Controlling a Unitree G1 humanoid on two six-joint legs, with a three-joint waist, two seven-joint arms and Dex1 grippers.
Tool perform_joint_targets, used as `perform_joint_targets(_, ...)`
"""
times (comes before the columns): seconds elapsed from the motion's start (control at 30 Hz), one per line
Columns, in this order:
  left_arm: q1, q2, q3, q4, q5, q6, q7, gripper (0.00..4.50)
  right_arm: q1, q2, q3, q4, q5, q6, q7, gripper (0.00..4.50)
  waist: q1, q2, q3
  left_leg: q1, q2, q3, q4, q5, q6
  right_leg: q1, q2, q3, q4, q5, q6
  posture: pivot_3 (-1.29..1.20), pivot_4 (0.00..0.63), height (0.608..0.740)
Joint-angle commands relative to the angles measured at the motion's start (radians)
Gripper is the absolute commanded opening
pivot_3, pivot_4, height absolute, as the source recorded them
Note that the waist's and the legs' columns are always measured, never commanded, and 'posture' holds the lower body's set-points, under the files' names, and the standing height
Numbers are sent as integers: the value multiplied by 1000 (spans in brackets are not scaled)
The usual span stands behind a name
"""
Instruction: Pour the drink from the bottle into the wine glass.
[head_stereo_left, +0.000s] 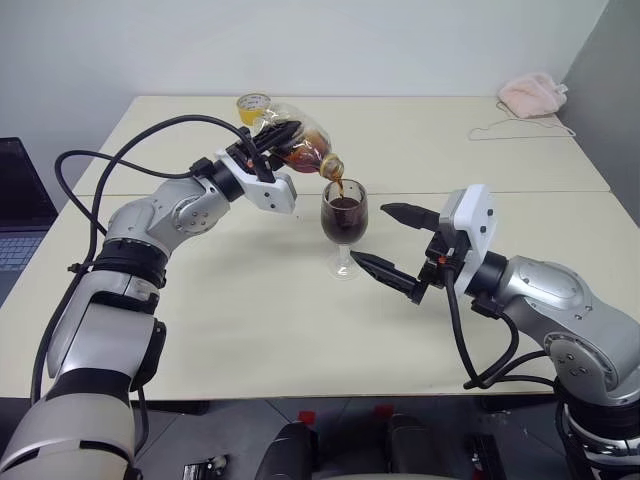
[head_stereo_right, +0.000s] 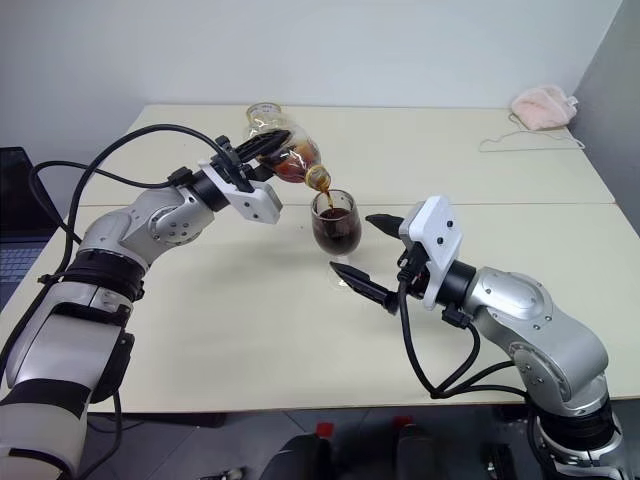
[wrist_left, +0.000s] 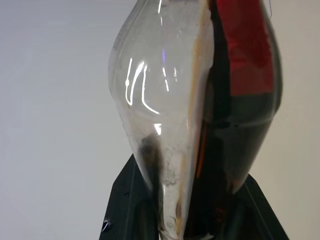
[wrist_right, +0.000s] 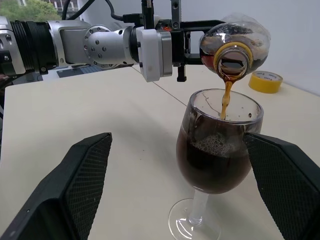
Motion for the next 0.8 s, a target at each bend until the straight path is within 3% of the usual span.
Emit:
perform_joint_targets(0.03, -18, 8, 18, -33, -41, -8, -15, 738, -5, 7, -5, -40, 4, -22, -5, 4500, 0, 0, 0, 0, 0, 0, 0, 0, 0, 0, 0, 0, 0, 0, 0, 0, 150, 740)
perform_joint_targets(0.47, 54, -22, 73, -95, -216, 42, -151, 738, -20, 15, 2, -27, -10, -39, 0, 4500, -1, 0, 0, 0, 1, 0, 0, 0, 0, 0, 0, 0, 0, 0, 0, 0, 150, 740)
perform_joint_targets(0.8, 151, -93, 178, -208, -448, 224, -288, 738, -16, 5, 14, -33, -24, -90, 38, 4500, -3, 0, 0, 0, 1, -1, 1, 0, 0, 0, 0, 0, 0, 0, 0, 0, 150, 740)
